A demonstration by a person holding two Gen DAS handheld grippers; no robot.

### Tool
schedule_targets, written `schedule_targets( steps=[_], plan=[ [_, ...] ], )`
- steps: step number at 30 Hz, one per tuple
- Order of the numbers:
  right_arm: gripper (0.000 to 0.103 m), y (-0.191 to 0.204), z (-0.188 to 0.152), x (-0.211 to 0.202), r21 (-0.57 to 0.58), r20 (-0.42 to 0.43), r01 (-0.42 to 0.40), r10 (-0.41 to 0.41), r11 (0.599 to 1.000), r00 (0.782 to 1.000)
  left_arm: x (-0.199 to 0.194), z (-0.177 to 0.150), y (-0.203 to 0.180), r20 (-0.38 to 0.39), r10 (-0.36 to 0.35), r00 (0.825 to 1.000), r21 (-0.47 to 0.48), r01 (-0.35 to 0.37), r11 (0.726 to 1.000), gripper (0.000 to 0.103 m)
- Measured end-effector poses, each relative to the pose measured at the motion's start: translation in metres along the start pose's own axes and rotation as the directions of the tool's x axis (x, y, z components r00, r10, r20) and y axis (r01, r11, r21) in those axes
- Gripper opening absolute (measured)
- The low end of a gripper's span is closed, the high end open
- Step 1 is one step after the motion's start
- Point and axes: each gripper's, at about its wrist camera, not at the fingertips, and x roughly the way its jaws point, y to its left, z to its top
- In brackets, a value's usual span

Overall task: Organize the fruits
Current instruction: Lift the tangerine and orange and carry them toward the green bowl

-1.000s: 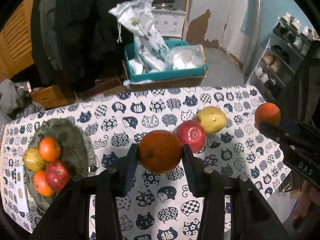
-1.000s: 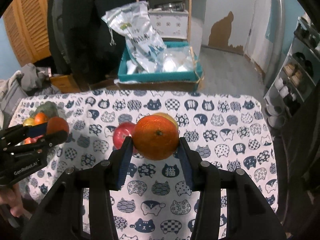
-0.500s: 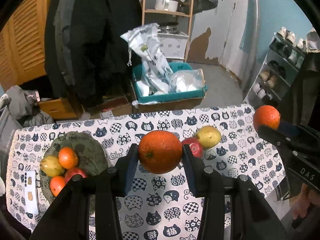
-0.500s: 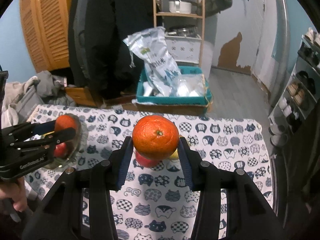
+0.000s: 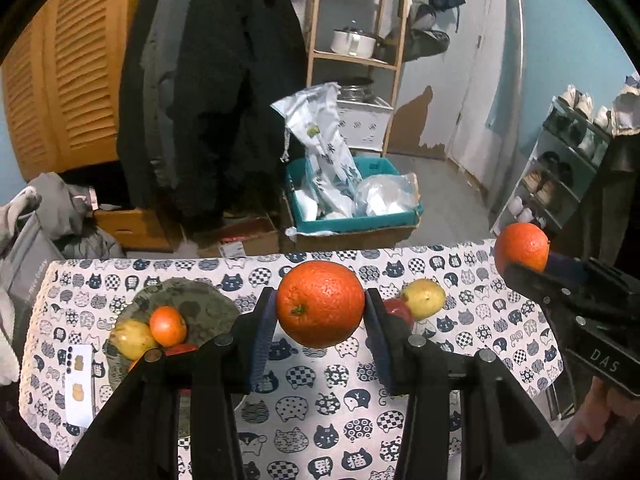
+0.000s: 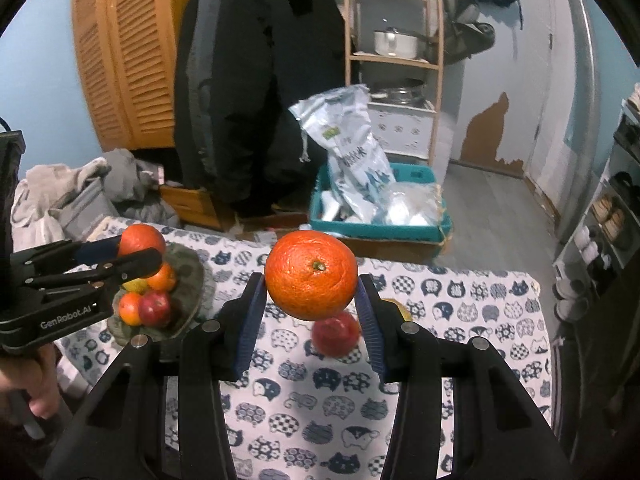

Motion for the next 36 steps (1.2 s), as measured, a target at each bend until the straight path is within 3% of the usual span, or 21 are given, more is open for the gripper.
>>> schedule_targets(
  steps=[21,36],
  plan=[
    [0.045,0.078,0.033,0.042,-0.069,-0.032,-0.123,0.121,0.99,0.992,-0.02,-0.014,0.086,0.01,0.107,0.994,-0.124,-0.105,0.987,0.044],
    [0.045,0.138,0.038,0.089,-0.113,-0.126,-0.21,0.196,0.971,0.973,-0.009,-0.043,0.148,-0.072,0.163,0.984,-0.217,-0.175,0.96,0.044]
  ],
)
